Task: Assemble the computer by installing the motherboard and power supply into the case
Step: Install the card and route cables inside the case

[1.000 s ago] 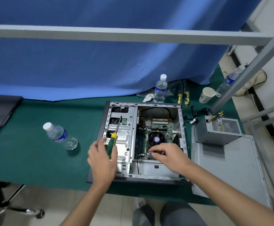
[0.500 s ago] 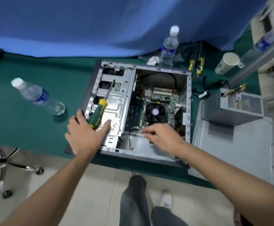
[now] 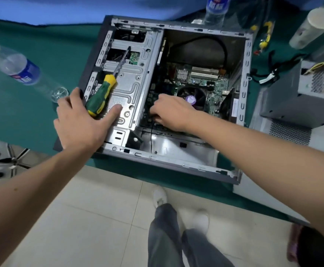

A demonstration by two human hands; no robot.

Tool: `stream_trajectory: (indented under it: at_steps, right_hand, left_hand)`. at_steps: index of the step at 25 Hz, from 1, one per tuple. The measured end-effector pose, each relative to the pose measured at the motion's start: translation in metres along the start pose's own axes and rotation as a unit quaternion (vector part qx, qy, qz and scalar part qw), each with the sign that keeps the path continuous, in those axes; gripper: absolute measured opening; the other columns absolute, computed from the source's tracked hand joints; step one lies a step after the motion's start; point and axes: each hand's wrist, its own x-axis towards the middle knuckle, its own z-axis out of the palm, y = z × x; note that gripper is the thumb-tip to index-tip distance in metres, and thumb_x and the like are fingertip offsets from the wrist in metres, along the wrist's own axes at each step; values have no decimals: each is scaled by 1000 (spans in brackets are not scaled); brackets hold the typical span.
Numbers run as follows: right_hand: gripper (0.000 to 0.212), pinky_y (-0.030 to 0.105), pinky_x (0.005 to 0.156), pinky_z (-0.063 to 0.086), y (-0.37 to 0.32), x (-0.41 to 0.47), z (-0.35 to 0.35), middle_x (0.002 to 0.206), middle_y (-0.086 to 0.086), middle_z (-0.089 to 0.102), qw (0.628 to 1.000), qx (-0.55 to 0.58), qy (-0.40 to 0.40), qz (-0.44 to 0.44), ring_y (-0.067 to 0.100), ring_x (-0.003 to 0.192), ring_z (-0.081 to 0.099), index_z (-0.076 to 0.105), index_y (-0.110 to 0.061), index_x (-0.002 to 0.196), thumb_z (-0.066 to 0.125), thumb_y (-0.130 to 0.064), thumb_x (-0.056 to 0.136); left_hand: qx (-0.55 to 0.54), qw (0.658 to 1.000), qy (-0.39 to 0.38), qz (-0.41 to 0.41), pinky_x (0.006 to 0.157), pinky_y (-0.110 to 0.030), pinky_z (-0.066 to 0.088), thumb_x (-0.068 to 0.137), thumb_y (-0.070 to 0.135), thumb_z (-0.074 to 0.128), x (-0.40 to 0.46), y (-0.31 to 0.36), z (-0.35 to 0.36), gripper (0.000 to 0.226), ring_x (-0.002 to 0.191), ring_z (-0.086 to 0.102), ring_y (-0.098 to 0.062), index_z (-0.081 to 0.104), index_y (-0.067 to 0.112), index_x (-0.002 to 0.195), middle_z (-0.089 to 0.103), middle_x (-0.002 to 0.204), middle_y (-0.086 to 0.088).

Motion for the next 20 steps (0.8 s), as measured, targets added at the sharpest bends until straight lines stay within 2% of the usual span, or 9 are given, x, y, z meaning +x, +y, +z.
stream_trajectory:
  at_steps: [3,7,10,12,17,20]
  right_hand:
    - [7,34,70,38,2,13,4,85,7,45,1000,-17,-20,-15,34,92,57,64,-12,96,61,-17,93]
    - [6,35,72,51,3,25,10,93,16,65,994,-82,-59,-44,35,87,63,60,-3,88,57,-7,90]
    - [18,35,73,51,-2,31,14,102,16,66,988,-114,-76,-69,33,86,61,64,-2,104,50,-2,92]
    - [27,38,80,53,-6,36,15,112,14,65,982,-142,-69,-102,32,94,63,62,-5,115,44,-4,95]
    - [32,40,88,54,-10,42,21,123,10,63,962,-212,-74,-154,30,106,63,56,-5,125,38,-6,100]
    - [34,39,92,52,-13,41,19,130,13,60,967,-198,-73,-146,30,113,60,55,-3,130,34,-8,103]
  left_hand:
    - [-11,999,0,31,110,-52,32,74,86,49,-3,-1,2,96,133,39,-31,31,28,148,37,145,-9]
    - [-19,998,-5,52,112,-52,30,81,78,47,-2,-3,2,76,139,34,-31,34,39,145,31,153,-8]
    - [-14,998,-2,59,113,-51,28,86,73,43,-3,-4,2,71,141,31,-30,34,38,147,29,155,-9]
    - [-12,998,-2,61,113,-51,28,88,71,42,-2,-3,1,68,141,31,-30,35,37,146,29,155,-9]
    - [-9,998,-8,59,113,-52,28,87,73,42,-3,-4,1,68,141,31,-30,35,38,146,29,155,-9]
    - [-13,998,-8,58,113,-52,28,87,73,42,-2,-3,0,68,140,32,-30,36,39,146,29,155,-9]
